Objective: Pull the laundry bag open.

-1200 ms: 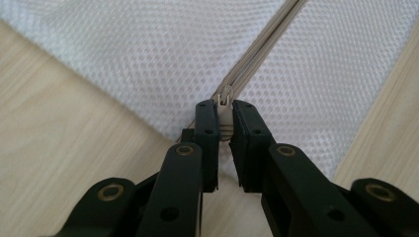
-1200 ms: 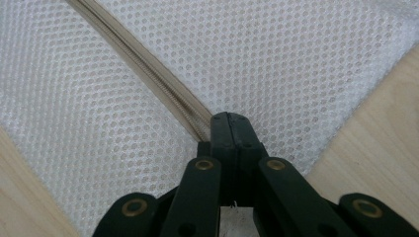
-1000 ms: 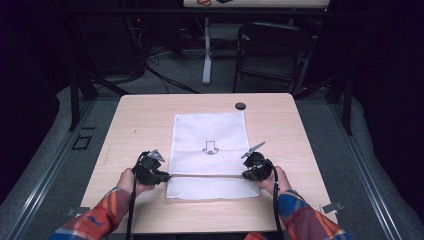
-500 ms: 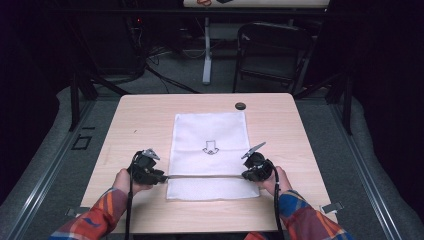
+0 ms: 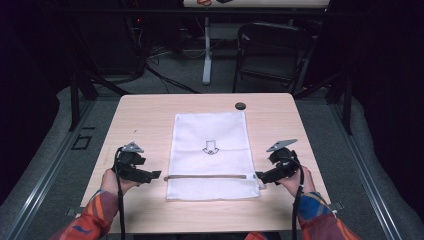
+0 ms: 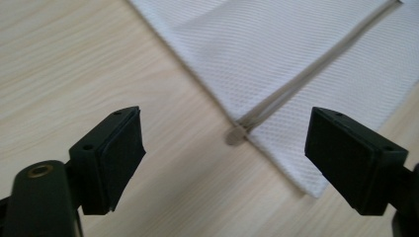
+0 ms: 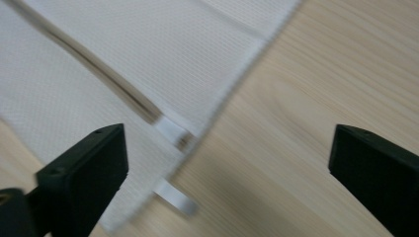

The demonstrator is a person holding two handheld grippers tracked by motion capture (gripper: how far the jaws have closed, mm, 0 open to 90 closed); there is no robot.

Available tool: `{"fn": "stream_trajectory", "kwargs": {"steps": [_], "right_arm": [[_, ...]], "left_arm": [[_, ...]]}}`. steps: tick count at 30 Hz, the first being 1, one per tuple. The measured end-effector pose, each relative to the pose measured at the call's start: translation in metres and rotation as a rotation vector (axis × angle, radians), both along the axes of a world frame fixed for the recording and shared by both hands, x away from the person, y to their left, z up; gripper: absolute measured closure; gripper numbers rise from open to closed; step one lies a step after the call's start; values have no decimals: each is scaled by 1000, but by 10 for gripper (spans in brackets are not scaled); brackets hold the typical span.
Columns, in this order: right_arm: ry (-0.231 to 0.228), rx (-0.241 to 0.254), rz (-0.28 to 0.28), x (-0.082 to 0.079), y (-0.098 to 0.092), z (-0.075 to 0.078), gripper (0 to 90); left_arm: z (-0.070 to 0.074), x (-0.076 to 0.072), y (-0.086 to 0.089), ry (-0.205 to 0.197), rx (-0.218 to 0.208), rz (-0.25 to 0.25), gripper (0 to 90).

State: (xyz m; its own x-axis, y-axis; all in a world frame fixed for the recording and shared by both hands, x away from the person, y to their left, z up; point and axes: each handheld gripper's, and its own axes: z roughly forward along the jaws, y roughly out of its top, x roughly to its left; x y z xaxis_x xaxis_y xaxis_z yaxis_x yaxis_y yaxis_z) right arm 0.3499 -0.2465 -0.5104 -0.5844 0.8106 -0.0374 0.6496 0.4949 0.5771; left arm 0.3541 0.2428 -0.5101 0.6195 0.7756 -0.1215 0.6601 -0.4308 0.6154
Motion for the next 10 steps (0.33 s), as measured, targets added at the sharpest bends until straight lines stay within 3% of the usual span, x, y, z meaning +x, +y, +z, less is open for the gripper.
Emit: {"fn": "stream_trajectory", "kwargs": {"steps": [2, 4, 6, 10], "right_arm": [[-8, 32, -35, -4, -15, -1, 0], [-19, 33, -60, -6, -29, -2, 0], [-9, 9, -99, -6, -37, -8, 0], [19, -21, -88, -1, -47, -26, 0]], "left_arm": [[-2, 2, 7, -6, 2, 45, 119], [-7, 6, 12, 8, -1, 72, 88], [-14, 10, 16, 28, 18, 88, 64], [-27, 20, 21, 62, 41, 113, 14]]}}
